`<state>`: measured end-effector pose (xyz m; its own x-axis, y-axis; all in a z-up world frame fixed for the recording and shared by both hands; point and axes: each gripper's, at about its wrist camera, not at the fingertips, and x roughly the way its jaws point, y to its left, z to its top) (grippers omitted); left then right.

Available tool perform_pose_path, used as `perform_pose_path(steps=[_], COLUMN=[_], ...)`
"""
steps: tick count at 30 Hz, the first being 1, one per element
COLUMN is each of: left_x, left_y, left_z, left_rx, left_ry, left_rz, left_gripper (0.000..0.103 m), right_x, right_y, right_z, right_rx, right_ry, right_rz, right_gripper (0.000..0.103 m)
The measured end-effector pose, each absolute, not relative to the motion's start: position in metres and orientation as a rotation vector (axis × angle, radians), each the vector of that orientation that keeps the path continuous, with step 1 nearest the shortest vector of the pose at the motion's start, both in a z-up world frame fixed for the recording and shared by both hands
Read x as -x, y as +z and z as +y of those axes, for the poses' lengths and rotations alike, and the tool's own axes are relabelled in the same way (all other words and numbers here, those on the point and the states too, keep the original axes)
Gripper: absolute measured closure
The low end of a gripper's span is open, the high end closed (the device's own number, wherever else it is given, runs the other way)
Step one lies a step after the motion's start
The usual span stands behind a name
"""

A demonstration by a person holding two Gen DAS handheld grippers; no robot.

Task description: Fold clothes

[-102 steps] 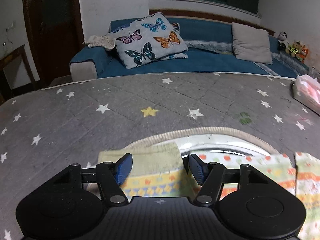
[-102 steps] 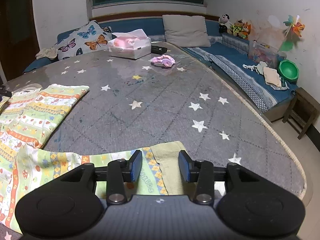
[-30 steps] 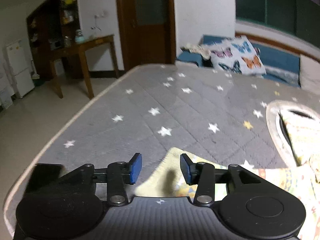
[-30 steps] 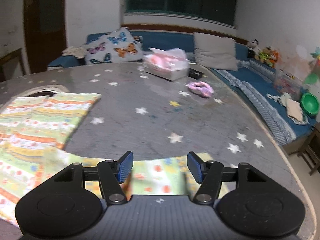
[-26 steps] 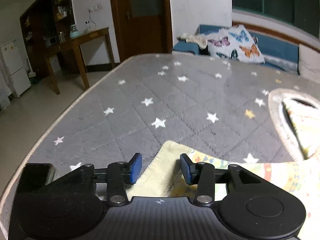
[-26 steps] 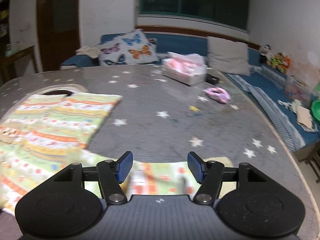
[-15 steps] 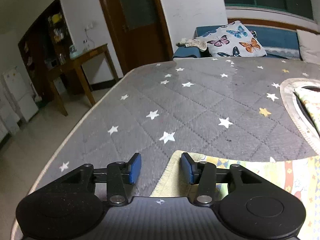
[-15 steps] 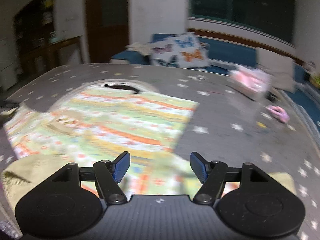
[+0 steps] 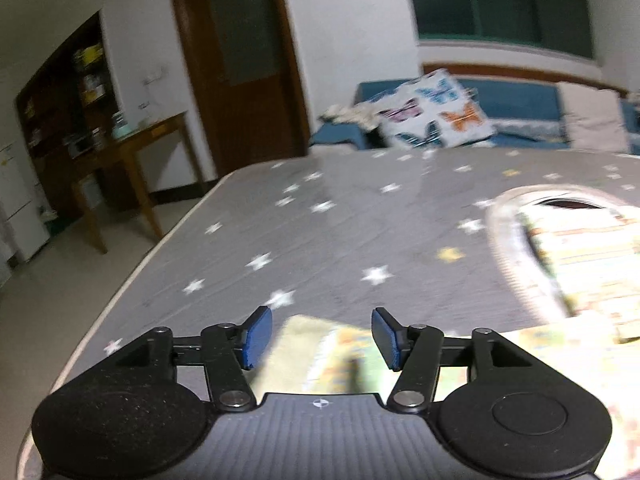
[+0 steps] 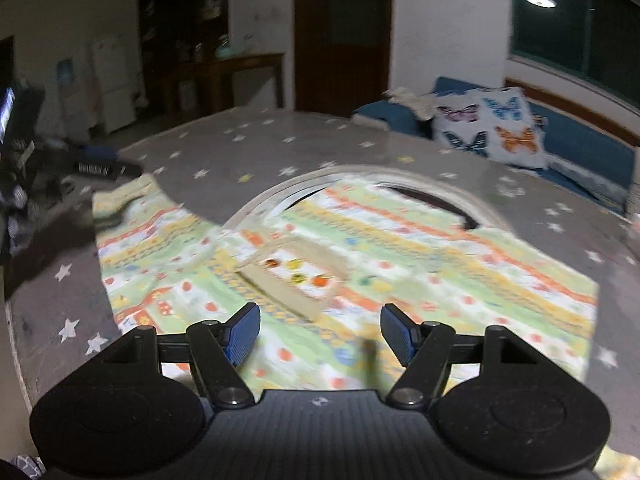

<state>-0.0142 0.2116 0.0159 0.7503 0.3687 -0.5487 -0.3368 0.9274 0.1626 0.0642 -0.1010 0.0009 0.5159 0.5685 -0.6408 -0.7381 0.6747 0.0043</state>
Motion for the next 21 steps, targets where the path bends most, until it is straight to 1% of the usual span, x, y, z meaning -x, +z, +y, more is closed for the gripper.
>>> perform_pose_path(steps=[4,5,11,17,21], left_x=[0.015,0.014,0.006,-0.001,0.006], left_y=[0.022,0.022,0.02,0.0,-0.016], left_z=[0.178,0.169,0.114,0.064,0.04], left_rx=[-0.061,-0.062,-0.089,-0.17,-0.264], left_ry=[0.274,0.248,0.101,0.002,-0.033], left_rz=[0.59,0.589,0.574,0.592,0.593], left_gripper=[0.035,0.035,0.034,0.033,0.033], right_x=[-0.058,-0.054,-0.023,-0.003,-0.001], right_y=[-0.013,-0.02,-0.013,-0.01,0.004], right_z=[-0.081,-0.079,-0.087,-0.116,-0.145], right_rx=[0.364,0.383,0.462,0.387,0.3], right_ry=[0.831,0.838,0.869,0.875,0.817], right_rz=[0.705,0.708,0.674,0.703,0.683], right_gripper=[0.035,0.035,0.035,0.035,0.034])
